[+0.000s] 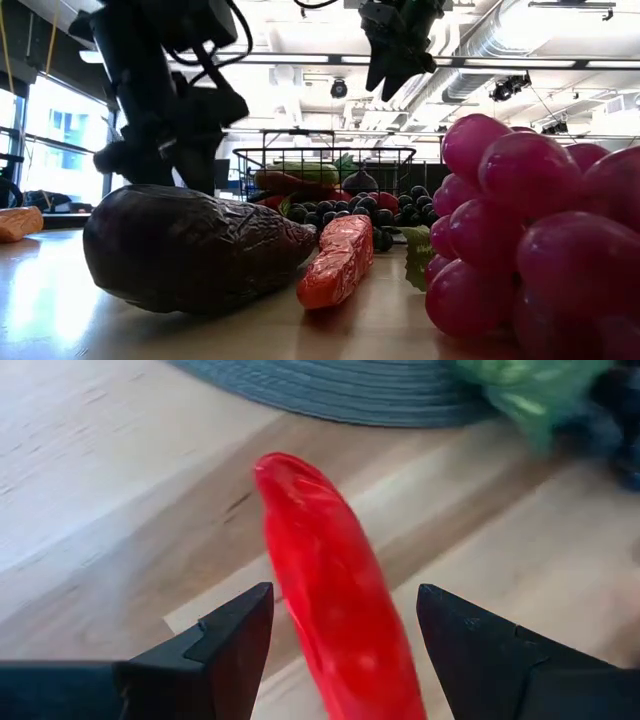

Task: Build produce basket
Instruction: Put the red chilli pepper into the wire basket

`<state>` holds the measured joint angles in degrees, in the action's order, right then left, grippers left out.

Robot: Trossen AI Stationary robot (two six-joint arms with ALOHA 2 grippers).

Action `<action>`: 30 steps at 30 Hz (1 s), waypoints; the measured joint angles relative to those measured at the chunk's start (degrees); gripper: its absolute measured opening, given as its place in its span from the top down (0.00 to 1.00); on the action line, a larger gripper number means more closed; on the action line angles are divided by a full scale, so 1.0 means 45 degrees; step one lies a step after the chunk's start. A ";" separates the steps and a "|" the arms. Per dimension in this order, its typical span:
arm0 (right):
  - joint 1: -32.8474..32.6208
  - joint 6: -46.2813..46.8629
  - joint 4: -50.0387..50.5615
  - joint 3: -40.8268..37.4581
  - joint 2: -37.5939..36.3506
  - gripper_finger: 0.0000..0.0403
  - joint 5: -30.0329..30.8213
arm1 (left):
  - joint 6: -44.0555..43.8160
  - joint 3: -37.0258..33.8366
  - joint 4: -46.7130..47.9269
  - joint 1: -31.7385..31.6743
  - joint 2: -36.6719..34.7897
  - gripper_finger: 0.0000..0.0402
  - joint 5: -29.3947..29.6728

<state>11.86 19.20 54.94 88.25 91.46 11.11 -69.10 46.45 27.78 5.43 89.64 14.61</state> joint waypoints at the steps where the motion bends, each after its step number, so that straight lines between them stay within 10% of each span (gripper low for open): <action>1: 0.0000 -0.0005 0.0000 0.0000 0.0000 0.39 0.0000 | -0.0154 -0.0001 0.0018 -0.0015 0.0116 0.41 0.0000; 11: 0.0000 -0.0004 0.0015 0.0000 0.0010 0.39 0.0005 | 0.0221 0.0017 -0.0084 -0.0029 0.1160 0.44 -0.0060; 23: 0.0000 0.0053 0.0019 0.0000 0.0010 0.39 0.0005 | 0.3072 -0.0001 -0.0167 -0.0413 0.0523 0.80 -0.0203; 30: 0.0000 0.0311 0.0015 0.0000 0.0010 0.39 0.0021 | 0.4794 0.0005 -0.0629 -0.1611 -0.1132 0.78 0.0239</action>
<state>11.86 20.60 55.00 88.25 91.50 11.21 -47.53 46.48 24.95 -1.82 84.54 15.68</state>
